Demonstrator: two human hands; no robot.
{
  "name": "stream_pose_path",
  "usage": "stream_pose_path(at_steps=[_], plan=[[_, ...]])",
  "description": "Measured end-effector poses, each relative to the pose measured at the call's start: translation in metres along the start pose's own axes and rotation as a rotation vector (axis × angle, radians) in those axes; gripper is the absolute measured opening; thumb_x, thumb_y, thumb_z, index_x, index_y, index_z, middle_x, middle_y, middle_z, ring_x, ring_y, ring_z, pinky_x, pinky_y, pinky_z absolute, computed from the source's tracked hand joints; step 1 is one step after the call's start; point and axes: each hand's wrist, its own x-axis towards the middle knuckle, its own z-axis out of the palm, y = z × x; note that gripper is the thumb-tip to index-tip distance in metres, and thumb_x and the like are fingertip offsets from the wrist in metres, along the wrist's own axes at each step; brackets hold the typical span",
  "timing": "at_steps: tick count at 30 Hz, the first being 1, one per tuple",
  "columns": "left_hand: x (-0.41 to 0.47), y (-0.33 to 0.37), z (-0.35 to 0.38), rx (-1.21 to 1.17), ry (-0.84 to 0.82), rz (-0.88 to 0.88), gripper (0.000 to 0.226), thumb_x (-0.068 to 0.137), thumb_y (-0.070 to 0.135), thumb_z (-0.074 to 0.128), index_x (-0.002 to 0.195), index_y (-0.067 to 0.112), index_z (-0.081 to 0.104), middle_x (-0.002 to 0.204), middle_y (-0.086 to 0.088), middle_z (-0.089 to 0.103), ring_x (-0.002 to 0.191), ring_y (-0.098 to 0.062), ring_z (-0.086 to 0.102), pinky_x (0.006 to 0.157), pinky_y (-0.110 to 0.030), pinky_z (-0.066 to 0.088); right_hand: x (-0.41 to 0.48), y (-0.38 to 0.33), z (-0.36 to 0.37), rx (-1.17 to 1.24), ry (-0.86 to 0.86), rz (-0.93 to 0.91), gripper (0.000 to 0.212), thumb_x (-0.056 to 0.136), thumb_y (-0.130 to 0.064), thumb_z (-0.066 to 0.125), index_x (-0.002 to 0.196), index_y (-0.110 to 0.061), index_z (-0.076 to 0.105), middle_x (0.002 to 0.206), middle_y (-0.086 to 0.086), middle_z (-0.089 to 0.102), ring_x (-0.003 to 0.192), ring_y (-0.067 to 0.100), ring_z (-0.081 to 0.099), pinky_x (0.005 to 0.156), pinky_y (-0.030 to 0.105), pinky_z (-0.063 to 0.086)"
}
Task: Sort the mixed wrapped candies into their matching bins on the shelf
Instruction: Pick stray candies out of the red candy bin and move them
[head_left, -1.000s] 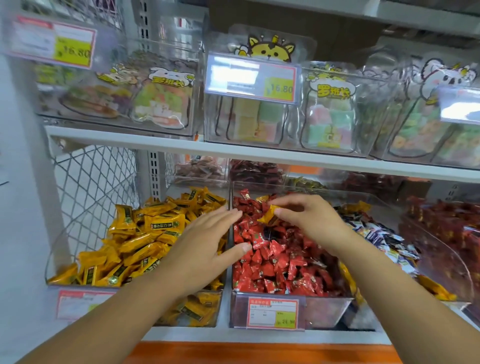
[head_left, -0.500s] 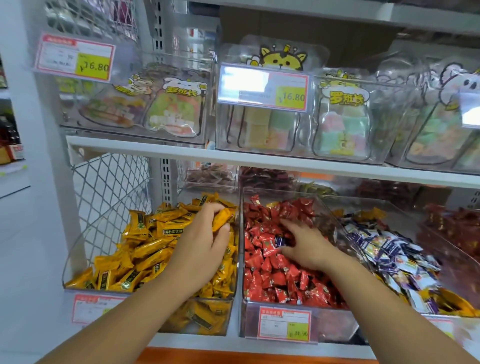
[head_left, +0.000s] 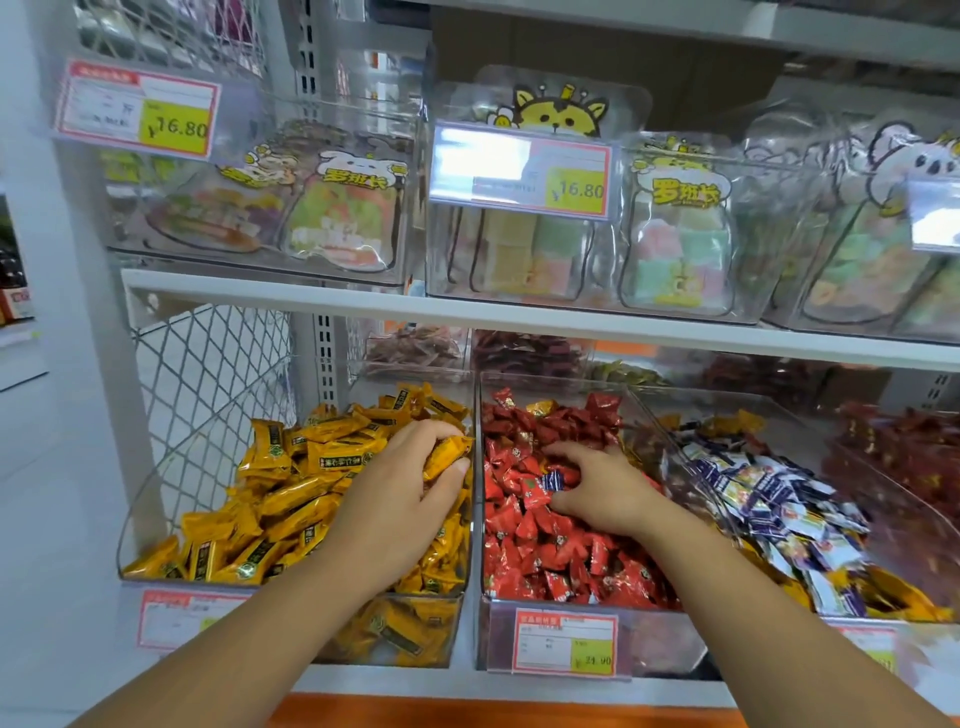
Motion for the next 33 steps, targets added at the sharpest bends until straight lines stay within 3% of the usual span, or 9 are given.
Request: stream_pose_path(at_steps=[2,5,9,13,16,19,26,30,33], plan=[[-0.001,-0.001,0.000,-0.008,0.003,-0.007,0.019,0.096,0.037,0.050,0.115,0.035,0.050,0.098,0.024,0.051,0.083,0.008,0.050,0.065,-0.009,0.034,-0.001,-0.002,0.000,0.100,-0.059,-0.027,0.061,0.075,-0.036,0.069,0.127,-0.057,0.045,0.140,0.014,0.042,0.098,0.015,0.053,0.100,0.042,0.043],[-0.001,0.000,0.000,-0.030,0.004,-0.022,0.015,0.096,0.035,0.051,0.111,0.034,0.050,0.081,0.017,0.051,0.069,0.009,0.050,0.057,-0.012,0.034,0.002,0.003,0.005,0.183,-0.146,-0.059,0.049,0.060,-0.049,0.068,0.098,-0.073,0.050,0.145,0.011,0.041,0.067,0.001,0.026,0.074,0.030,0.037],[-0.002,0.003,0.000,-0.059,-0.013,-0.027,0.011,0.097,0.033,0.051,0.108,0.034,0.048,0.068,0.012,0.048,0.056,0.002,0.049,0.051,-0.015,0.034,-0.011,-0.003,-0.002,0.398,-0.177,-0.063,0.044,0.078,-0.026,0.069,0.113,-0.053,0.061,0.139,0.000,0.045,0.069,0.009,0.054,0.062,0.017,0.043],[0.000,0.000,0.001,-0.111,-0.020,-0.070,0.008,0.097,0.029,0.050,0.096,0.036,0.046,0.058,0.006,0.044,0.045,-0.008,0.040,0.045,-0.022,0.030,-0.015,-0.008,-0.013,0.586,0.017,-0.142,0.020,0.083,-0.019,0.070,0.101,-0.028,0.069,0.112,-0.014,0.062,0.101,0.004,0.057,0.079,0.017,0.038],[0.002,-0.001,0.001,-0.127,-0.024,-0.118,0.009,0.097,0.026,0.048,0.094,0.033,0.043,0.057,0.000,0.042,0.043,-0.009,0.033,0.046,-0.035,0.030,-0.017,-0.011,-0.017,0.570,0.135,-0.180,0.018,0.079,-0.015,0.076,0.087,-0.023,0.061,0.100,-0.001,0.064,0.091,0.013,0.059,0.074,0.016,0.042],[0.000,0.004,-0.001,-0.098,-0.018,-0.094,0.011,0.095,0.030,0.053,0.093,0.034,0.043,0.059,0.006,0.043,0.043,-0.008,0.035,0.043,-0.022,0.027,-0.022,-0.012,-0.022,0.555,0.063,-0.233,0.028,0.080,-0.008,0.075,0.095,-0.024,0.057,0.096,0.007,0.062,0.081,0.014,0.058,0.077,0.024,0.048],[0.004,0.009,-0.001,-0.075,-0.076,-0.014,0.050,0.082,0.054,0.063,0.130,0.046,0.050,0.122,0.038,0.042,0.105,0.029,0.034,0.082,0.007,0.025,-0.040,-0.030,-0.032,0.451,0.039,-0.356,0.017,0.080,-0.014,0.072,0.091,-0.028,0.069,0.083,0.004,0.066,0.072,0.009,0.058,0.071,0.026,0.048],[0.009,0.010,-0.002,-0.083,-0.103,0.003,0.053,0.076,0.056,0.069,0.126,0.053,0.052,0.131,0.029,0.050,0.120,0.012,0.041,0.099,-0.010,0.031,-0.046,-0.037,-0.041,0.571,0.061,-0.415,0.017,0.082,-0.011,0.071,0.090,-0.026,0.072,0.074,-0.006,0.064,0.068,0.005,0.057,0.067,0.019,0.045],[0.013,0.012,-0.002,-0.076,-0.071,0.044,0.036,0.076,0.053,0.070,0.111,0.053,0.062,0.109,0.028,0.064,0.102,0.007,0.057,0.089,-0.027,0.049,-0.046,-0.044,-0.038,0.688,-0.027,-0.471,0.020,0.081,-0.009,0.074,0.095,-0.022,0.069,0.083,0.000,0.070,0.076,0.010,0.061,0.076,0.027,0.051]])
